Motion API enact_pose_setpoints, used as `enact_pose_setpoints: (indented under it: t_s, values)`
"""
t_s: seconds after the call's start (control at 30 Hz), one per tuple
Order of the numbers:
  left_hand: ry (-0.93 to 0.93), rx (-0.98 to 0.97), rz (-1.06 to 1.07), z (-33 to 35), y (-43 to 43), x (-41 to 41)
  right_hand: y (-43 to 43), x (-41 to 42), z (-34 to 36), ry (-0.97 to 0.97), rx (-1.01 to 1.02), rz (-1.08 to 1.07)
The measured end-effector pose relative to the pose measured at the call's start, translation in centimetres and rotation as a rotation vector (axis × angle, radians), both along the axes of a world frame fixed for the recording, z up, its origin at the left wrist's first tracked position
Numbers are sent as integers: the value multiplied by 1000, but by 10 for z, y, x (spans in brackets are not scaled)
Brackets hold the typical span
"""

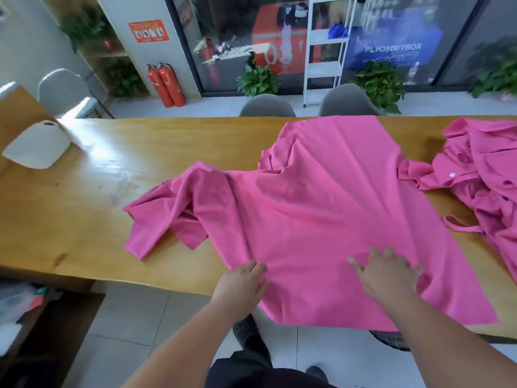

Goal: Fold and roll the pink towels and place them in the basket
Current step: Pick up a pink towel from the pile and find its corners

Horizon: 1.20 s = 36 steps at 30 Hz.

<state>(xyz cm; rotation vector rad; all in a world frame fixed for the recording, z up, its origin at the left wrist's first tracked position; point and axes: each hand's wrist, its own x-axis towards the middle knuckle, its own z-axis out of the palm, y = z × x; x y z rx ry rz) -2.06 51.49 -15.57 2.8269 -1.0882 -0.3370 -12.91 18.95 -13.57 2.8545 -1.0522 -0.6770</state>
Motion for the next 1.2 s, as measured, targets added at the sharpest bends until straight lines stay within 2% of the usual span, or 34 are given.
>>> enact_pose_setpoints:
  t_s: [0.13,0.23,0.4,0.57,0.7,0.87,0.97,1.13,1.2]
  values:
    - [-111,-99,86,1,38,12,25,29,1,-75,-55,160]
    - [-141,-78,221,13,73,32,60,61,4,-153,-16,310]
    - [-127,21,425,21,136,76,137,121,6,-228,231,567]
    - [-15,129,405,8,189,140,212,178,10,-241,351,699]
    - [75,171,358,-9,228,183,266,223,0,-199,320,658]
    - [59,41,294,-15,272,252,299,266,-23,-171,155,494]
    - [34,-32,214,-4,290,302,300,278,-30,-201,124,414]
    - [150,-34,215,25,296,365,296,287,-13,-411,116,228]
    - [83,-2,213,31,299,377,293,285,-5,-480,105,171]
